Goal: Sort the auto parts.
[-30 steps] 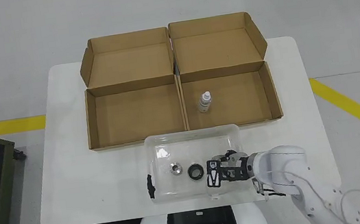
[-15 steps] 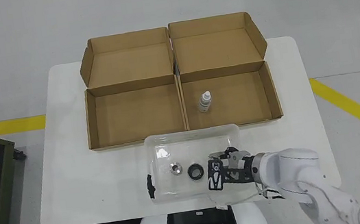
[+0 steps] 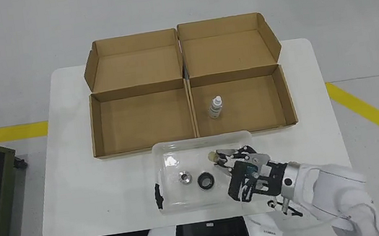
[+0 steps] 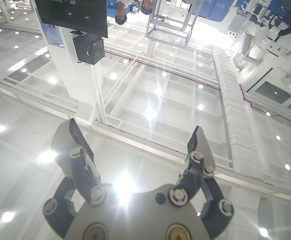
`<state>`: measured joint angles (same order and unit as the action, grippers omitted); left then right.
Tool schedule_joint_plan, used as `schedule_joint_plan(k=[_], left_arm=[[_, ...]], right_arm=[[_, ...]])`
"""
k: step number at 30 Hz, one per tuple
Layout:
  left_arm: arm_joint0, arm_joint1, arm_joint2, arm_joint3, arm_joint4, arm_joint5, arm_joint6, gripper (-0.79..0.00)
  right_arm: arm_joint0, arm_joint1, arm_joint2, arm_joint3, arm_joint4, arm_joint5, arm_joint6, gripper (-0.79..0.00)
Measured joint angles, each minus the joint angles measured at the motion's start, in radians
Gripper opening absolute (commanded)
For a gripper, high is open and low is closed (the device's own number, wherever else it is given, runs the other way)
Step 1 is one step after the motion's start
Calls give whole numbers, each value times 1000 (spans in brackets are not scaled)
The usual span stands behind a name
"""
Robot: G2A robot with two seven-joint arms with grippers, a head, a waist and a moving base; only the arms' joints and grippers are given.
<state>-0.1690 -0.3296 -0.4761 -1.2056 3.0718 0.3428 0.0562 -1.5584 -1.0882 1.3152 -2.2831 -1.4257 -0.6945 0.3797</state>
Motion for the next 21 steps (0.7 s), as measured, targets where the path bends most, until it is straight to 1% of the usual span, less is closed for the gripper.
schedule_joint_plan(k=[6,13,21], left_arm=[[0,0,0,0,0,0,0,0],[0,0,0,0,0,0,0,0],[0,0,0,0,0,0,0,0]], right_arm=[[-28,-1,61,13,107,57,-212,-785],[-39,0,95,13,179,43,-358,-785],[-47,-5,111,8,217,77,-529,-785]])
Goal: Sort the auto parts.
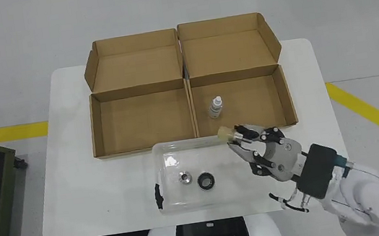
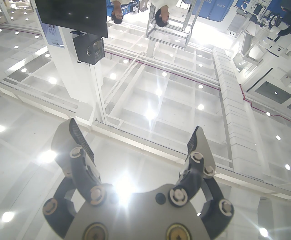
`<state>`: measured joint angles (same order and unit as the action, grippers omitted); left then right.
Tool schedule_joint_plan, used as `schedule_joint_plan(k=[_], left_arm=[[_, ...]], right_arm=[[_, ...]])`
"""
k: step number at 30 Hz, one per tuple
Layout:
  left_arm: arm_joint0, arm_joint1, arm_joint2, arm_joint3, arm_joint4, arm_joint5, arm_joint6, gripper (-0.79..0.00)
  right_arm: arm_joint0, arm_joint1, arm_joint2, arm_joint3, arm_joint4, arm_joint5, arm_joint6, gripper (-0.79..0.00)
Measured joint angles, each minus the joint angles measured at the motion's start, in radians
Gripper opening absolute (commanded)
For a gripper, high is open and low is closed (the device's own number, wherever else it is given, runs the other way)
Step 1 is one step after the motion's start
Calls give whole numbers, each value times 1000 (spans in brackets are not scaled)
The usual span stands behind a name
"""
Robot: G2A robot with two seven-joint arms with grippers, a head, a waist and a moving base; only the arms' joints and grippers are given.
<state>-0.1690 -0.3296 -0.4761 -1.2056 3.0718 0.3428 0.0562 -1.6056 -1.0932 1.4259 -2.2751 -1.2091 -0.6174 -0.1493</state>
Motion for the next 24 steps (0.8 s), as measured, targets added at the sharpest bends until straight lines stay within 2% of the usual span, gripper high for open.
schedule_joint_plan(k=[13,19,24], left_arm=[[0,0,0,0,0,0,0,0],[0,0,0,0,0,0,0,0],[0,0,0,0,0,0,0,0]], right_arm=[[-11,-6,-2,-13,-61,48,-188,-785],[4,-8,-19,14,-84,65,-169,-785],[37,-11,-40,63,-83,92,-75,-785]])
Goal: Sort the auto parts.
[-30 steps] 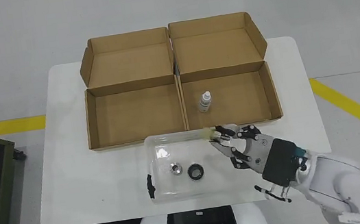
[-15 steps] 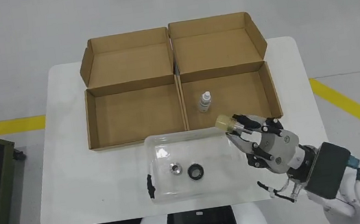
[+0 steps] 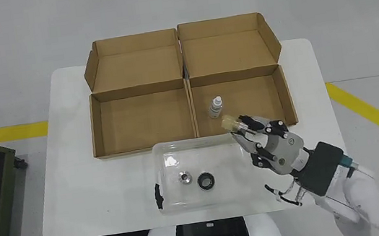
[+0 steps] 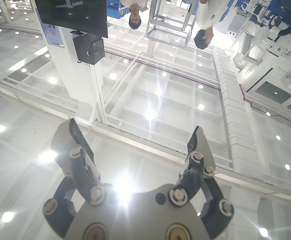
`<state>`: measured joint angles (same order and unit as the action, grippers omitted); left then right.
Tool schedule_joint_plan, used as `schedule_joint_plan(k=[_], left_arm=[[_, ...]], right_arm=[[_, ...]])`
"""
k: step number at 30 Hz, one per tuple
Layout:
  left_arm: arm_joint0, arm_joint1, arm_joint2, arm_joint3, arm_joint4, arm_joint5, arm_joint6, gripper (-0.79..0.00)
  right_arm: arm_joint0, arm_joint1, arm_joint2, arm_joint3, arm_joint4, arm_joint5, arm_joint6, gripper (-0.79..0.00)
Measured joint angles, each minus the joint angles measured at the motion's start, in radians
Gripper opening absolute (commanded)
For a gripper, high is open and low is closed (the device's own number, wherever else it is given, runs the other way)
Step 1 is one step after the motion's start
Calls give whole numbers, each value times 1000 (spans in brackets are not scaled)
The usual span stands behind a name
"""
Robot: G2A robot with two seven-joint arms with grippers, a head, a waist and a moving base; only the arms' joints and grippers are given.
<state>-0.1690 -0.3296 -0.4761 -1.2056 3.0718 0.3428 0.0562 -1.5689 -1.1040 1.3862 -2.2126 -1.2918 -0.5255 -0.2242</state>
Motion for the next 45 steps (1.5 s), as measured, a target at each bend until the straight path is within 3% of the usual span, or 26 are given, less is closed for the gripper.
schedule_joint_plan(k=[15,24,45], left_arm=[[0,0,0,0,0,0,0,0],[0,0,0,0,0,0,0,0],[0,0,0,0,0,0,0,0]], right_arm=[[146,-7,-43,183,60,83,408,-785],[232,-12,-57,282,46,151,576,-785],[492,-32,-189,532,51,98,885,-785]])
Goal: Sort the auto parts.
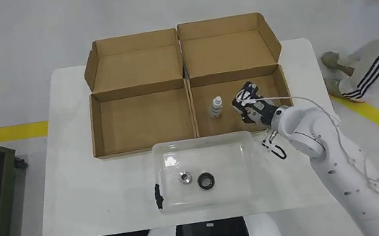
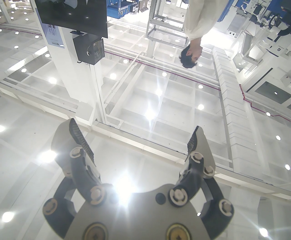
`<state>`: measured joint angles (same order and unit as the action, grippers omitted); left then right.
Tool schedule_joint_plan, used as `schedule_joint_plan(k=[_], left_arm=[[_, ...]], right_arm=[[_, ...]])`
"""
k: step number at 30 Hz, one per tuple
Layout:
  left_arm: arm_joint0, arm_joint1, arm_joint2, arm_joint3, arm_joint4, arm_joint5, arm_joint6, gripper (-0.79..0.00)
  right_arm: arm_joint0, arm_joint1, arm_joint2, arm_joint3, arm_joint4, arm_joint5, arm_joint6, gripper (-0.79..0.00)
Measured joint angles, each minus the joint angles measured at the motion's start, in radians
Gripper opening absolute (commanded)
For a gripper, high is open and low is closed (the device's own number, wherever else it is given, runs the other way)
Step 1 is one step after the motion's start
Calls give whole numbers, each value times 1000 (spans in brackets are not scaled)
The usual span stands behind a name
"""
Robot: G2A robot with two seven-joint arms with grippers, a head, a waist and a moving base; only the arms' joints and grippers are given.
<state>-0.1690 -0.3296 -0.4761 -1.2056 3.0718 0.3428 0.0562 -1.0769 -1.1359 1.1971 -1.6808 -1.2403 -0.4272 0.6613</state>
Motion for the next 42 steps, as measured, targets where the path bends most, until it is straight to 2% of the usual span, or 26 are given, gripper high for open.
schedule_joint_plan(k=[13,14,17,20,22,26,31,35,42], left_arm=[[0,0,0,0,0,0,0,0],[0,0,0,0,0,0,0,0],[0,0,0,0,0,0,0,0],[0,0,0,0,0,0,0,0],[0,0,0,0,0,0,0,0],[0,0,0,0,0,0,0,0],[0,0,0,0,0,0,0,0],[0,0,0,0,0,0,0,0],[0,0,0,0,0,0,0,0]], right_arm=[[120,-20,-79,171,37,-24,63,-785],[127,-21,-84,181,39,-24,63,-767],[145,-26,-100,208,43,-23,59,-643],[158,-30,-113,223,47,-16,57,-462],[164,-32,-118,227,50,-12,56,-394],[163,-33,-119,213,52,-2,51,-203],[118,-23,-78,127,44,1,23,-86],[43,-8,-24,4,35,-11,11,-28],[-114,17,57,-245,12,-69,-26,0]])
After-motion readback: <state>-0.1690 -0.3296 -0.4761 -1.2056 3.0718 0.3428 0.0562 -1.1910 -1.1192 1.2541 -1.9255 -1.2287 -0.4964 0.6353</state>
